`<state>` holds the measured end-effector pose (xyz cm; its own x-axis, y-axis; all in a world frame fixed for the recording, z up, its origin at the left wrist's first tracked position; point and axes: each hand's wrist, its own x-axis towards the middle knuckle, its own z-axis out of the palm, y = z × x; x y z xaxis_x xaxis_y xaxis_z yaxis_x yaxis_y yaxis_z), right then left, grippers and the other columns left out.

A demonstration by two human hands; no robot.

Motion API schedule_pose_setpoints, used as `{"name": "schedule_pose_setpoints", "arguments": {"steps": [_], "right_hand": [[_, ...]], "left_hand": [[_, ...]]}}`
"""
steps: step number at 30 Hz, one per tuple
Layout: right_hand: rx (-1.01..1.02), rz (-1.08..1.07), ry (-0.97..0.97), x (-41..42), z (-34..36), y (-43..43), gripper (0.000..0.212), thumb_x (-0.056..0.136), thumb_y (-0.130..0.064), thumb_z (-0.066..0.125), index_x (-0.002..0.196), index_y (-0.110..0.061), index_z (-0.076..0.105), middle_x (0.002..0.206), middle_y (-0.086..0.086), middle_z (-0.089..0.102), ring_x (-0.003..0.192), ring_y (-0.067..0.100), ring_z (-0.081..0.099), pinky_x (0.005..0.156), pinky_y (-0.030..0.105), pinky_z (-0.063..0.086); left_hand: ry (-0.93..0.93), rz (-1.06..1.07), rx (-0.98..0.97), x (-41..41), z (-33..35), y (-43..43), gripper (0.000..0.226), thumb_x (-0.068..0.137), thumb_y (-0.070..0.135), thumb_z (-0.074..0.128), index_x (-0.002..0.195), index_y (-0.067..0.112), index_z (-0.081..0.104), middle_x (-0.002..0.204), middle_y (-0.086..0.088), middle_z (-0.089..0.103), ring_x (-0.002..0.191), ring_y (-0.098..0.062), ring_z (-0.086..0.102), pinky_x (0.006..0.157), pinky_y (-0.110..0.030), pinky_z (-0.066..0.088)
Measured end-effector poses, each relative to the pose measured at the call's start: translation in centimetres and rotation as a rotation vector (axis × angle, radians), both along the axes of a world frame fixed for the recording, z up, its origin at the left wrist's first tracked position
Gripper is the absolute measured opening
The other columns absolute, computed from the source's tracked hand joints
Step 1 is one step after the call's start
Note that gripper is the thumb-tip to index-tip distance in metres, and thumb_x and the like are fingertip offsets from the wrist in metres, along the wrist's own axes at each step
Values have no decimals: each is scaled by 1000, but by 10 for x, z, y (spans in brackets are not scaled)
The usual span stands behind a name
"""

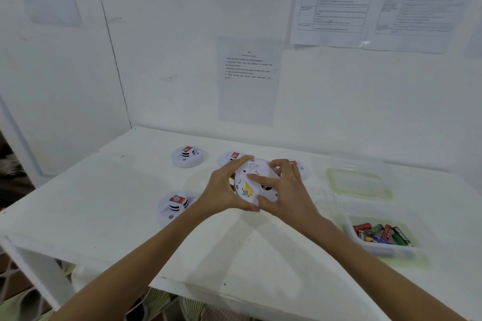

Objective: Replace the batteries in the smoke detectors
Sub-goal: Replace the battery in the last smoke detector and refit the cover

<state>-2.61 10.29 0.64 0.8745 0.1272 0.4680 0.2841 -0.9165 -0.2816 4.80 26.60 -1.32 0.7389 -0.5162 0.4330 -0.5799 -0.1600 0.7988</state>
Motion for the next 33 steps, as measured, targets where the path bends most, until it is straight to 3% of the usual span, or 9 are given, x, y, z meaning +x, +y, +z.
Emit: {"name": "schedule_pose_setpoints", "arguments": {"steps": [3,5,8,16,21,24,26,29,33], "right_hand": [[-57,36,-16,2,5,-3,42,70,-33,67,112,-27,67,123,12,54,109,31,51,89,44,44],[-75,79,-39,4,6,-10,44,65,-35,69,108,-25,69,121,8,59,107,29,55,85,38,45],[-11,76,7,3,6,-14,47,70,-36,77,115,-29,65,130,0,50,118,18,44,89,21,31],[-84,343,-19,11,28,-25,39,67,-20,73,106,-19,71,123,7,58,108,10,41,90,10,29],[-87,410,-44,16,28,-21,41,68,-24,73,109,-21,69,124,5,58,108,11,41,91,13,32],[17,384,-75,18,20,-26,36,69,-31,73,105,-28,70,126,0,50,113,12,40,90,25,40],[80,333,-75,17,18,-30,33,71,-39,68,103,-33,70,126,-7,45,115,8,36,91,19,35],[-16,288,-143,15,17,-30,29,72,-43,64,98,-32,72,124,-7,56,112,6,39,81,13,31],[-86,333,-150,15,20,-28,23,69,-34,74,90,-24,71,123,-7,60,112,7,43,74,20,43]], "left_hand": [[-23,-1,-13,3,-4,-1,94,43,35,88,128,32,48,118,19,60,102,-4,57,71,-18,52],[-23,1,-21,5,-7,0,96,44,32,90,131,25,49,119,10,61,102,-14,58,71,-21,54],[-33,-3,0,6,-6,1,100,44,28,93,133,23,48,122,10,60,104,-13,57,71,-20,54],[4,-64,7,9,4,4,98,46,10,93,129,31,47,123,4,59,104,-4,56,73,-14,50],[-41,-80,-1,12,4,2,100,44,31,91,133,29,45,125,1,58,114,-18,54,86,-31,53],[-71,-39,-4,11,4,4,98,41,36,90,128,38,46,123,4,58,112,-12,55,85,-23,51],[-99,-10,-15,11,4,6,97,39,38,89,126,39,46,122,4,60,109,-9,56,82,-16,49],[-92,-1,-18,7,2,7,97,39,38,89,126,35,47,122,6,59,110,-7,55,83,-16,48],[-85,-17,-41,0,3,7,96,42,32,91,128,32,48,124,7,57,114,-9,53,82,-20,50]]}}
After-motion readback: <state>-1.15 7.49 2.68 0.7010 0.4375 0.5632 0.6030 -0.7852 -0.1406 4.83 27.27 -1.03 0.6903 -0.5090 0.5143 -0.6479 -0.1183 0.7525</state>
